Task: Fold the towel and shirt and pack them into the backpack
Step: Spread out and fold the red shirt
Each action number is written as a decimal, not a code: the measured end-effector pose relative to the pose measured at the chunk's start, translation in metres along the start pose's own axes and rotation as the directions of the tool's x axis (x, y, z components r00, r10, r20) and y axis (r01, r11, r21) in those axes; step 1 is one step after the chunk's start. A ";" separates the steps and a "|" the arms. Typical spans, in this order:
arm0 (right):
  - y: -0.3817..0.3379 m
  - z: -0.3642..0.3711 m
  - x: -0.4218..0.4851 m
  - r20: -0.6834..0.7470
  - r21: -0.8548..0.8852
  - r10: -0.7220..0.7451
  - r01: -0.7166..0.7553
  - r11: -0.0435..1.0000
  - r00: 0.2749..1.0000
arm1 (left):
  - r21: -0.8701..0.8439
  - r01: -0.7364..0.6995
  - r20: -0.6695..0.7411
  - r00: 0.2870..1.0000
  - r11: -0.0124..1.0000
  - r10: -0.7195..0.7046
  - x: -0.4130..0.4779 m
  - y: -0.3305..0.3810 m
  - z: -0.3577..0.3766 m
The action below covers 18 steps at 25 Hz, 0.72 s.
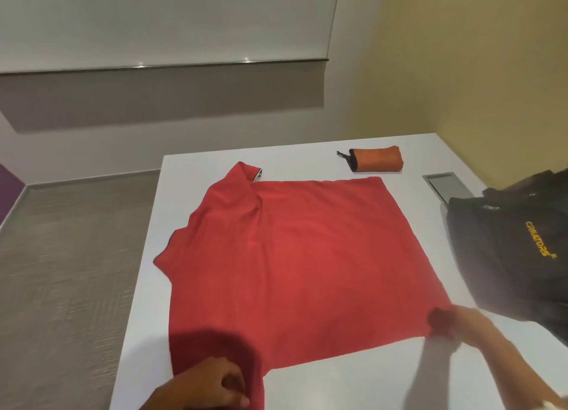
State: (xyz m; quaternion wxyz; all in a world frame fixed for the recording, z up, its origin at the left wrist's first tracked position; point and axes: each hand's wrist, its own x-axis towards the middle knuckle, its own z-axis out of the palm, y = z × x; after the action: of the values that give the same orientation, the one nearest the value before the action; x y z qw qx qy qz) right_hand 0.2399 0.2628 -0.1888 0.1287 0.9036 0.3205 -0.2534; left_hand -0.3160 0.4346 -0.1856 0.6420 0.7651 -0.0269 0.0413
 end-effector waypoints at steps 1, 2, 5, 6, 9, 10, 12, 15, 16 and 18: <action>0.000 0.009 0.008 -0.034 -0.032 0.042 -0.043 0.999 0.999 | 0.354 0.196 -0.355 0.933 0.915 -0.062 0.001 -0.011 0.004; -0.005 0.014 0.012 -0.073 -0.066 0.040 -0.044 0.997 0.997 | 0.380 0.514 -0.516 0.808 0.769 -0.285 -0.003 -0.012 0.031; -0.065 -0.003 -0.004 -0.218 -0.113 -0.071 0.047 0.993 0.973 | -0.088 0.810 -0.895 0.191 0.580 -0.403 0.000 -0.006 -0.020; -0.092 -0.011 -0.011 -0.236 -0.125 -0.146 0.119 0.985 0.961 | -0.170 0.809 -0.920 0.074 0.562 -0.385 0.002 -0.004 -0.043; -0.171 -0.012 -0.010 -0.261 -0.130 -0.308 0.283 0.950 0.915 | -0.296 0.861 -0.940 -0.185 0.413 -0.288 -0.002 -0.011 -0.096; -0.196 -0.009 -0.006 -0.267 -0.112 -0.344 0.325 0.939 0.900 | -0.329 0.867 -0.933 -0.238 0.374 -0.269 -0.007 -0.016 -0.110; -0.240 -0.003 0.002 -0.311 -0.098 -0.444 0.437 0.894 0.840 | -0.381 0.862 -0.913 -0.294 0.334 -0.281 -0.016 -0.027 -0.140; -0.292 0.003 0.025 -0.419 -0.044 -0.517 0.552 0.832 0.746 | -0.423 0.822 -0.892 -0.303 0.382 -0.336 -0.016 -0.043 -0.185; -0.302 0.005 0.032 -0.445 -0.022 -0.507 0.557 0.830 0.738 | -0.436 0.808 -0.882 -0.297 0.396 -0.365 -0.013 -0.046 -0.199; -0.314 0.008 0.047 -0.494 0.017 -0.468 0.546 0.837 0.733 | -0.433 0.820 -0.865 -0.259 0.376 -0.430 -0.004 -0.055 -0.224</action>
State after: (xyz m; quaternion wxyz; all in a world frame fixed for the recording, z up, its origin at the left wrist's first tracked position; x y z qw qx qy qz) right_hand 0.0660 0.5229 -0.2432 -0.1006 0.8221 0.5550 -0.0770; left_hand -0.3211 0.6651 -0.2011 0.2870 0.5446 0.7763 0.1356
